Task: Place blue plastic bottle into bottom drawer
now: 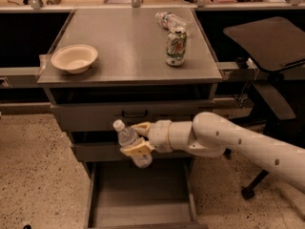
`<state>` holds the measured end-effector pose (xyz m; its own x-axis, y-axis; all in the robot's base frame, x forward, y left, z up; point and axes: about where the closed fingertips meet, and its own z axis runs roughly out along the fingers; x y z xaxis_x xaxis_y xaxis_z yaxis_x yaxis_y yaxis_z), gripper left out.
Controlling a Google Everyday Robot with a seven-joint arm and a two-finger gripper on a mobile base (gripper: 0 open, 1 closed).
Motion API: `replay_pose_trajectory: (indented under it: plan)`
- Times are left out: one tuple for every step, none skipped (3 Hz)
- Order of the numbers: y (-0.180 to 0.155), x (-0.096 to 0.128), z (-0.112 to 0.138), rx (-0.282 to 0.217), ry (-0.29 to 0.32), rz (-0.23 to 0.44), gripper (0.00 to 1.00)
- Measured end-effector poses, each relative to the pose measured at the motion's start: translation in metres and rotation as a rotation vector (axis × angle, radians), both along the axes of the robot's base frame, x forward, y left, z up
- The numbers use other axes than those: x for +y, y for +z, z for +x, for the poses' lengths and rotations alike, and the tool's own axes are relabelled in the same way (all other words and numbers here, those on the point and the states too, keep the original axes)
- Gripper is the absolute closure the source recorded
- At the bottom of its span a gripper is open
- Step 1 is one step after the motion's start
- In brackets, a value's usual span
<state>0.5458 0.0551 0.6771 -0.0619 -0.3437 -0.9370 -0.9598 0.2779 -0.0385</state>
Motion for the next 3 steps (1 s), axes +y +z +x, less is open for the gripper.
replay_pose_trajectory:
  plan:
    - [-0.022, -0.021, 0.003, -0.076, 0.022, -0.063, 1.00]
    - [-0.022, -0.020, 0.003, -0.085, 0.027, -0.067, 1.00]
    - [-0.045, -0.021, 0.015, -0.056, 0.019, -0.107, 1.00]
